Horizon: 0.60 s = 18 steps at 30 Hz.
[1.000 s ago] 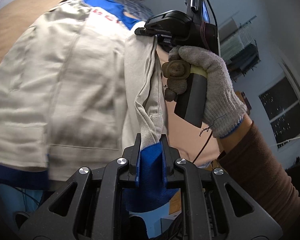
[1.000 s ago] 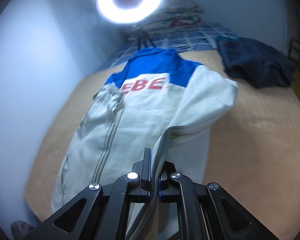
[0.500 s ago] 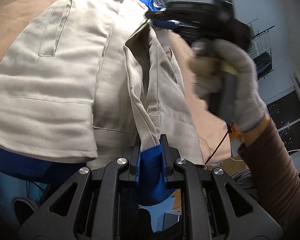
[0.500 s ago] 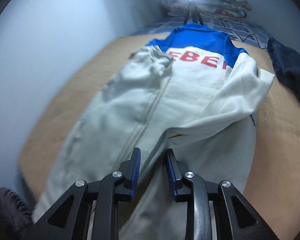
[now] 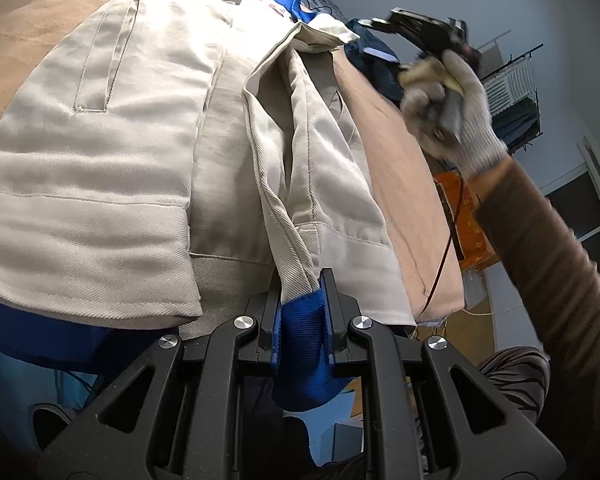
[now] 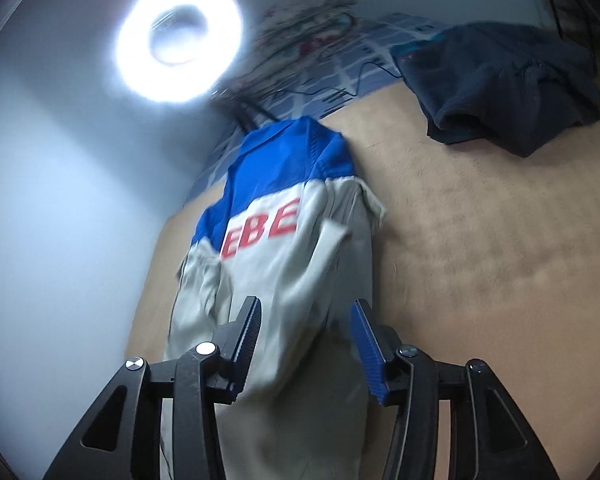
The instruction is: Fold large clothes
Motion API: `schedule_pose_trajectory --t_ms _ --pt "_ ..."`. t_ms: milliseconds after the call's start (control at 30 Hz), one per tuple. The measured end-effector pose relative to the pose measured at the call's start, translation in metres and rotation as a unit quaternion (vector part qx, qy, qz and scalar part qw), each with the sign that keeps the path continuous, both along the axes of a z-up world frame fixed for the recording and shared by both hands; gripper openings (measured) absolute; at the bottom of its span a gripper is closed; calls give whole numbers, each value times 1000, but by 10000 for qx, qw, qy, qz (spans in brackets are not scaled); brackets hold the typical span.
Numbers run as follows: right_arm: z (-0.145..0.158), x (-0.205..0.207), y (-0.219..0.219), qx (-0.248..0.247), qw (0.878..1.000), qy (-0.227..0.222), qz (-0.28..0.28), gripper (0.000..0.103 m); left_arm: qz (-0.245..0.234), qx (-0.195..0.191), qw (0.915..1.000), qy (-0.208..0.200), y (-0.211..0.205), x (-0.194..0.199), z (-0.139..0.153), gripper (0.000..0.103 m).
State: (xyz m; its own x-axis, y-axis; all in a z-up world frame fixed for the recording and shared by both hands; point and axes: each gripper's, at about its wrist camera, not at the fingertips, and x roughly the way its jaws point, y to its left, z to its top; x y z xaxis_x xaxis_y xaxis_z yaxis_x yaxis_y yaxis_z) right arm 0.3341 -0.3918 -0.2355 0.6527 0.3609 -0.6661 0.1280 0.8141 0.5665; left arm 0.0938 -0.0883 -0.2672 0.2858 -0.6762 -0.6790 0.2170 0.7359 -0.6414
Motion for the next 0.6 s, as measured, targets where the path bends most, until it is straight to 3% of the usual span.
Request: schedule_pose_trajectory --t_ms 100,133,167,233,300,433,600 --pt "-8 25 -1 45 9999 78 -96 50 -17 24 10000 -14 -3 -1 -1 14" --pt "-12 33 0 -11 9999 134 -109 44 -30 55 10000 -42 -4 -1 0 14" --pt "-14 33 1 -62 9998 178 -120 22 -40 82 9999 -69 -5 -2 0 14" --pt "-19 46 7 -88 9995 305 -18 8 -68 99 9999 -103 -7 -3 0 14" --pt "-12 49 13 -90 9997 217 48 5 -86 87 9999 -109 -8 -3 1 14" --pt "9 69 41 -554 9979 187 263 0 -96 2 9999 -53 -6 -3 -2 14" --pt "5 107 92 -870 9941 283 577 1 -93 -57 9999 17 -3 -1 -6 14"
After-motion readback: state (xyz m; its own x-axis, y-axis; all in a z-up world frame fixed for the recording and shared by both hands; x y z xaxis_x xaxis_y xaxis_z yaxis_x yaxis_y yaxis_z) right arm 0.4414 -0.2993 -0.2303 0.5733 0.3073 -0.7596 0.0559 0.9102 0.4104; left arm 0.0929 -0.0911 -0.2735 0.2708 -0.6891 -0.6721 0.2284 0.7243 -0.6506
